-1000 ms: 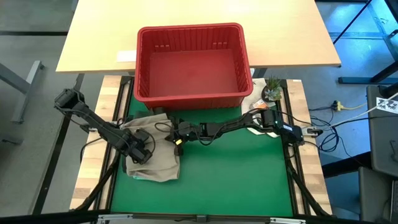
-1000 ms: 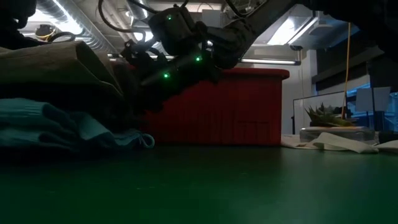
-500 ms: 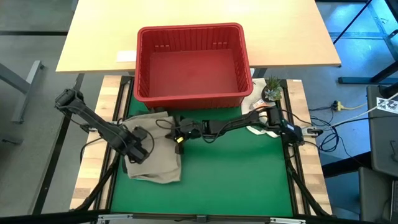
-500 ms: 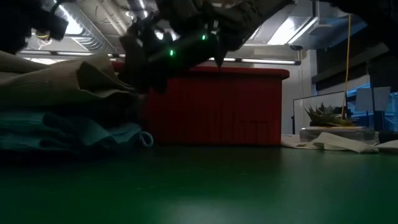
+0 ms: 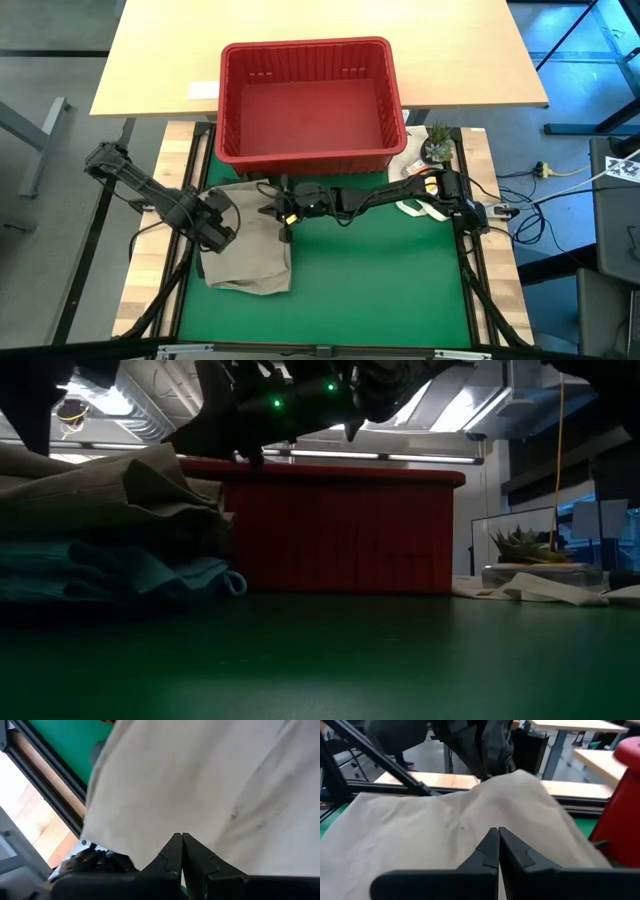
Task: Fold Laundry from Bin
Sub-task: Stack the folded brown shorts on top of the folded green polo shirt
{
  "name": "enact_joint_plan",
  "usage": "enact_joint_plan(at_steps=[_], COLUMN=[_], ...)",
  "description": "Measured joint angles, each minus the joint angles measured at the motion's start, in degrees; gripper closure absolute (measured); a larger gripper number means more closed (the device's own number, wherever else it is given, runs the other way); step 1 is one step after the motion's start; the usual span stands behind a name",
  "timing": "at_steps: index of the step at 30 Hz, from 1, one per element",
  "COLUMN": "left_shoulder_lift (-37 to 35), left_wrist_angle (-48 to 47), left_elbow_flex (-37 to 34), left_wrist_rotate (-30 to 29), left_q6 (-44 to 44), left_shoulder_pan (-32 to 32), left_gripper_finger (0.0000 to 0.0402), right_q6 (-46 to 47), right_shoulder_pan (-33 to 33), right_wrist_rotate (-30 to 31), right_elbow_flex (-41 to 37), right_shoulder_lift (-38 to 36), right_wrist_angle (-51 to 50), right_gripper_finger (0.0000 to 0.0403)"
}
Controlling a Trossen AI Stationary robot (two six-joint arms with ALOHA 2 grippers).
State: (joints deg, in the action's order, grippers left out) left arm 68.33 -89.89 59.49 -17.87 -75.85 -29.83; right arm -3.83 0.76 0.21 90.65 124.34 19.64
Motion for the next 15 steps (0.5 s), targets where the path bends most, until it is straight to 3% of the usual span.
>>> enact_joint_plan(at_steps=[7, 15], left_shoulder_lift=[-5.8, -10.7], left_wrist_angle=[-0.1, 4.4], left_elbow_flex=[-2.2, -13.0], left_wrist_rotate=[-1.6, -0.8], left_q6=[3.2, 4.5], left_shoulder_pan=[7.2, 12.1], left_gripper_finger=[0.0401, 0.0401], right_q6=[1.0, 4.7], right_shoulder_pan=[-2.6, -5.1], right_wrist_rotate=[0.3, 0.2], right_elbow_flex=[0.1, 0.2], right_shoulder_lift=[0.1, 2.2], right_wrist_angle=[1.8, -2.6], right_gripper_finger=[0.04, 0.04])
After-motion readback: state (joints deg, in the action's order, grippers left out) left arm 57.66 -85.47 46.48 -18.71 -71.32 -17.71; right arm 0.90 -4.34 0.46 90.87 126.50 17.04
